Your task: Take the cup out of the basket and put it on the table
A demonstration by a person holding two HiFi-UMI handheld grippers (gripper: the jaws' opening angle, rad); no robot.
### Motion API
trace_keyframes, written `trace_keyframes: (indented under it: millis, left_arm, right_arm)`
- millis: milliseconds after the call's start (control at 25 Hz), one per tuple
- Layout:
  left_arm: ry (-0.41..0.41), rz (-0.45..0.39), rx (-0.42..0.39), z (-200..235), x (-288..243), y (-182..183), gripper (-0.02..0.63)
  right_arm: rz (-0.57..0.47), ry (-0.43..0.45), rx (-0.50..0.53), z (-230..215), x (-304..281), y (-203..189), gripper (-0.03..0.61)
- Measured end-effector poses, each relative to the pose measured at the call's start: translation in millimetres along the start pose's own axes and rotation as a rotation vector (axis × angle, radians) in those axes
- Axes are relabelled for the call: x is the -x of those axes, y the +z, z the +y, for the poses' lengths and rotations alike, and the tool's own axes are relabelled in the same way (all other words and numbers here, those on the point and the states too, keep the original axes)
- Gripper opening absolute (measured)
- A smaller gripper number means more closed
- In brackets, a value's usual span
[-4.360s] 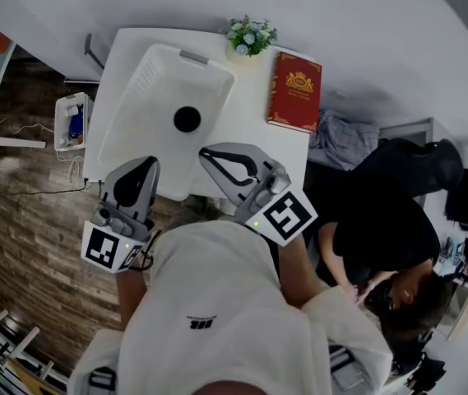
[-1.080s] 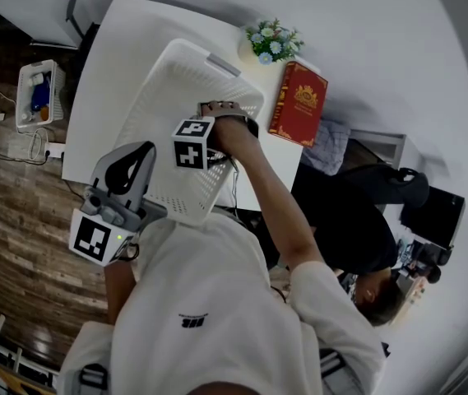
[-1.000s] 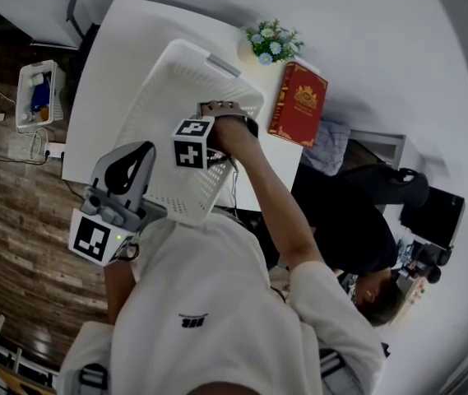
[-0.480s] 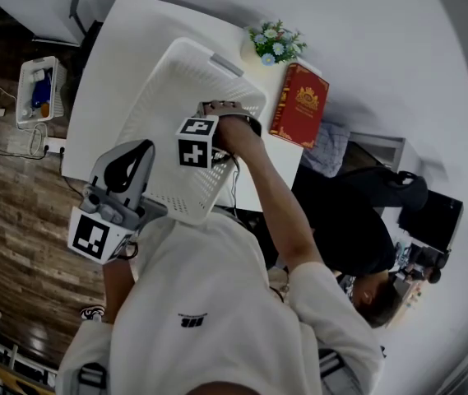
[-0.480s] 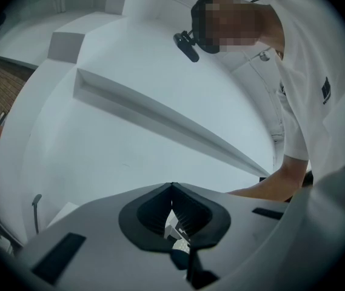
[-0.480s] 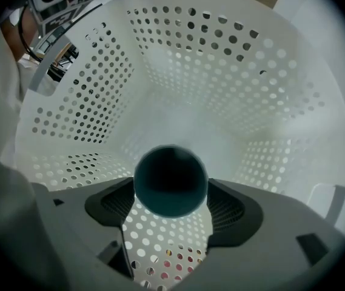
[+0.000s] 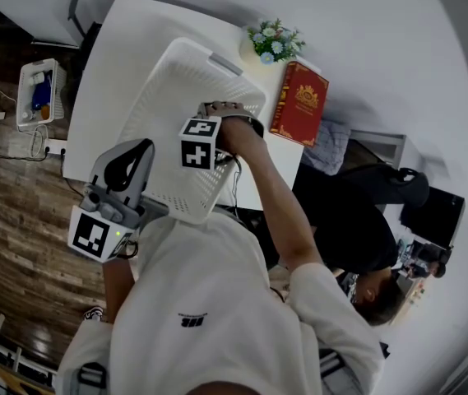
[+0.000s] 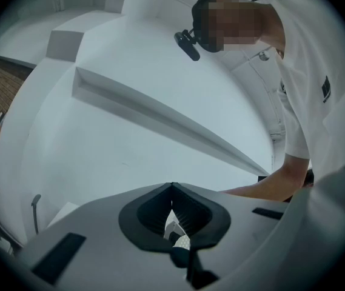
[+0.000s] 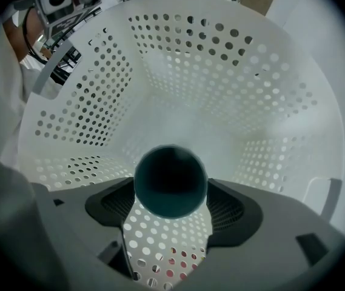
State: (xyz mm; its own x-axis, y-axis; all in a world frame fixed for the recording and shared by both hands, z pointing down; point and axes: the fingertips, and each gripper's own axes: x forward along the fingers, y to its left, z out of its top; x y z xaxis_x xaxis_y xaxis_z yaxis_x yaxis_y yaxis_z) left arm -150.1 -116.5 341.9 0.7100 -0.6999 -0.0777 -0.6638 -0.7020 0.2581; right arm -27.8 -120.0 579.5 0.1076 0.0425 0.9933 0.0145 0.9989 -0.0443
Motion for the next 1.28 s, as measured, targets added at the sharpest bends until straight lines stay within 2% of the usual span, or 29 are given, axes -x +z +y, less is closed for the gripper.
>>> trace_keyframes:
  millis: [320,840,1080,1280]
  left_arm:
    - [-0.021,0.03,-0.013,1,1,-5,0.011]
    - [-0.07,0.023,-0.011,-1,-3,-7,0.011]
    - [-0.081,0.086,-0.01,-4,-6,-17,0.011]
    - [-0.105,0.096,-0.021,-10,-8,-20,0.011]
  right_arm:
    - [-0.029,-0.008,-0.025,-2,9,3,0.379]
    - [-0.083,-0.017,-0.083,4,31,4,0.379]
    - [-0.105,-0.025,-0.101,8,43,3,0.377]
    - [-0.127,-0.031,-0.112,13,52,3,0.377]
